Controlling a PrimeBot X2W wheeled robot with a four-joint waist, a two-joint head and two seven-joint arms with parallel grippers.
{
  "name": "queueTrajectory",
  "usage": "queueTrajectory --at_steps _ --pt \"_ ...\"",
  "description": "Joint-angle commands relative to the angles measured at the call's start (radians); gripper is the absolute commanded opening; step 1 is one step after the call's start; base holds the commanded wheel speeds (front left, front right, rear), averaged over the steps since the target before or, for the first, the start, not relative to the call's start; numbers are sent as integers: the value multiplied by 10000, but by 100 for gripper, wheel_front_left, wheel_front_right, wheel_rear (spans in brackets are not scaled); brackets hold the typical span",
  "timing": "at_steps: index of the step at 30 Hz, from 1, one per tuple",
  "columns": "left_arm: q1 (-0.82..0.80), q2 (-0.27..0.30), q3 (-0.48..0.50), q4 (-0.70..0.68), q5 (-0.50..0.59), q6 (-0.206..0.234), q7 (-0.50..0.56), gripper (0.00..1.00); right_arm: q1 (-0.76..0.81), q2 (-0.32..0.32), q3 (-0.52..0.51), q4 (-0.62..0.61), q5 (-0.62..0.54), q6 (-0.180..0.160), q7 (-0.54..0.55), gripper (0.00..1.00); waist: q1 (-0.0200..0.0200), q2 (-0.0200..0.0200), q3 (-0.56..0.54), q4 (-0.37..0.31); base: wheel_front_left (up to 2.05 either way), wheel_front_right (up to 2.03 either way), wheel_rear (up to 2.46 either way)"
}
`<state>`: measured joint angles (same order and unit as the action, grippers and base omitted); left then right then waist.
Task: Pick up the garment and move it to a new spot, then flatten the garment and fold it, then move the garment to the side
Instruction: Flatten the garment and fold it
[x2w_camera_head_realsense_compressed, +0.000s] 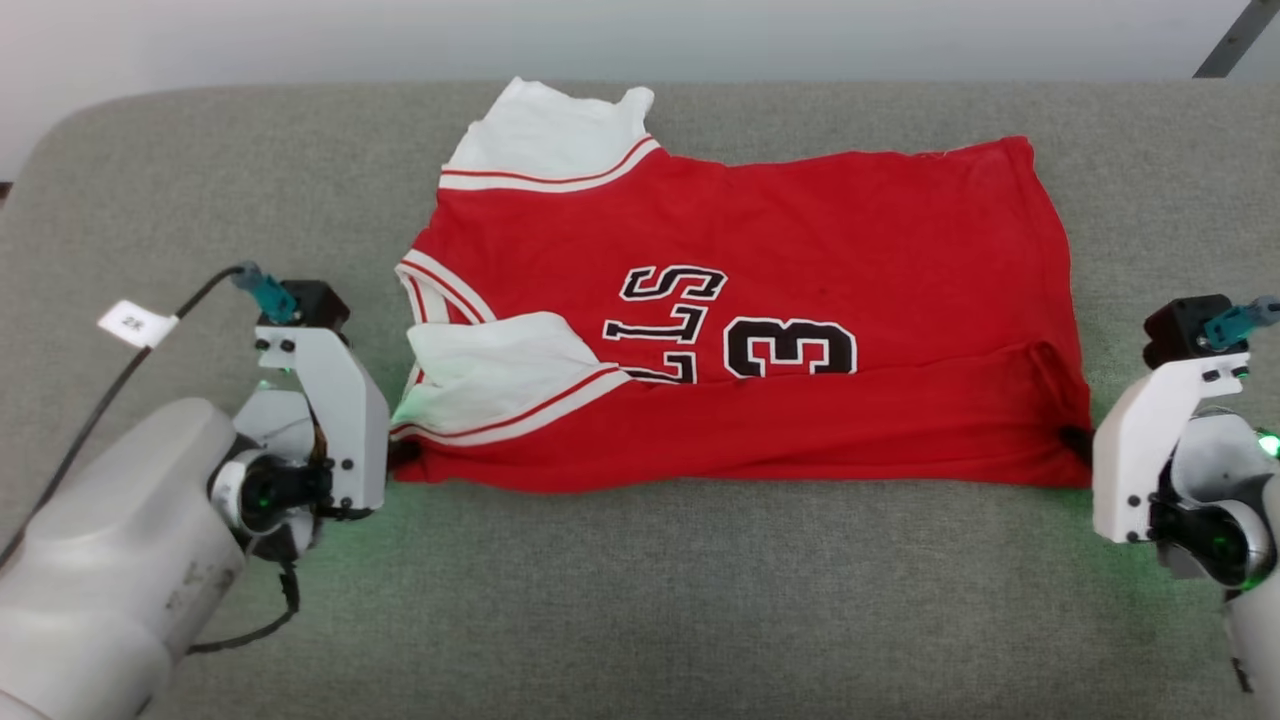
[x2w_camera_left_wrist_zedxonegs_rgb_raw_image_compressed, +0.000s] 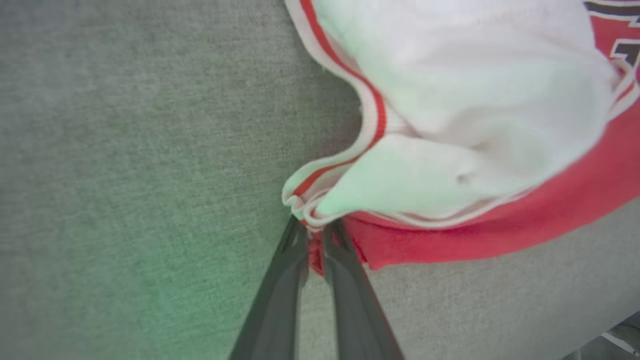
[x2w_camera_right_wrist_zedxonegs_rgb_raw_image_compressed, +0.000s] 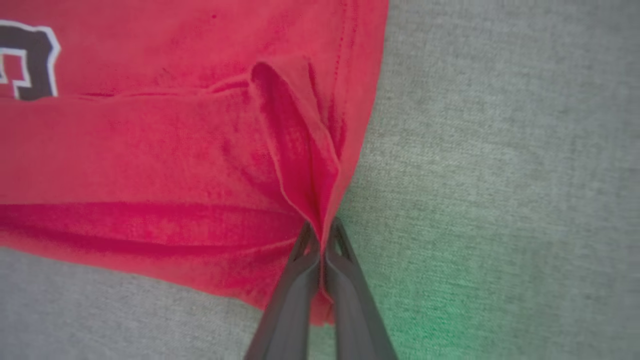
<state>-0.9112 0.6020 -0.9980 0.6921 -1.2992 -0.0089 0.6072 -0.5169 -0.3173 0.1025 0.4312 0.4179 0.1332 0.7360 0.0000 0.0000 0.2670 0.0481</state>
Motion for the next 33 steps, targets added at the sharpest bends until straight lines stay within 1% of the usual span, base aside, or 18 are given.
queueTrajectory --at_steps 1,6,10,13,18,21,24,26,28,30,31,32,33 --pt "119 229 -34 30 64 139 61 0 338 -350 48 76 26 -44 155 0 0 0 -86 19 0 0 0" --pt "204 651 -39 -586 9 422 373 0 584 -839 373 -681 477 -41 507 0 0 0 -305 38 0 0 0" --pt "402 1098 -105 -1414 45 840 684 0 966 -1255 530 -1487 844 -39 883 0 0 0 -466 71 0 0 0" --pt "669 1476 -193 -2218 33 1311 935 0 1422 -1544 602 -2160 1117 -38 1260 0 0 0 -563 98 0 0 0" --pt "1240 2168 -284 -3848 -152 2327 1415 0 2368 -1999 559 -3204 1591 -35 1962 0 0 0 -602 122 0 0 0" --pt "1584 2529 -310 -4804 -138 2782 1404 0 2874 -1987 285 -3689 1547 -33 2214 0 0 0 -570 93 0 0 0" --pt "1973 2716 -376 -5366 -212 3061 1328 0 3257 -1800 68 -3914 1368 -33 2351 0 0 0 -517 63 0 0 0" --pt "2100 2681 -375 -5505 -247 3111 1218 0 3373 -1604 -19 -3949 1225 -33 2308 0 0 0 -487 42 0 0 0" --pt "2156 2547 -339 -5444 -175 3011 991 0 3457 -1418 -33 -3893 1069 -33 2228 0 0 0 -460 23 0 0 0" --pt "2081 2410 -295 -5214 -47 2873 682 16 3425 -1218 -65 -3804 918 -32 2140 2 0 0 -437 -3 0 0 0" --pt "2040 2331 -280 -5073 2 2785 568 15 3386 -1166 -33 -3731 862 -32 2095 3 0 0 -426 -17 0 0 0" --pt "1990 2258 -282 -4917 63 2696 473 24 3330 -1125 37 -3686 813 -32 2075 9 0 0 -415 -41 0 0 0" --pt "1939 2199 -291 -4763 112 2626 397 50 3272 -1067 81 -3630 809 -32 2018 21 0 0 -402 -64 0 0 0"
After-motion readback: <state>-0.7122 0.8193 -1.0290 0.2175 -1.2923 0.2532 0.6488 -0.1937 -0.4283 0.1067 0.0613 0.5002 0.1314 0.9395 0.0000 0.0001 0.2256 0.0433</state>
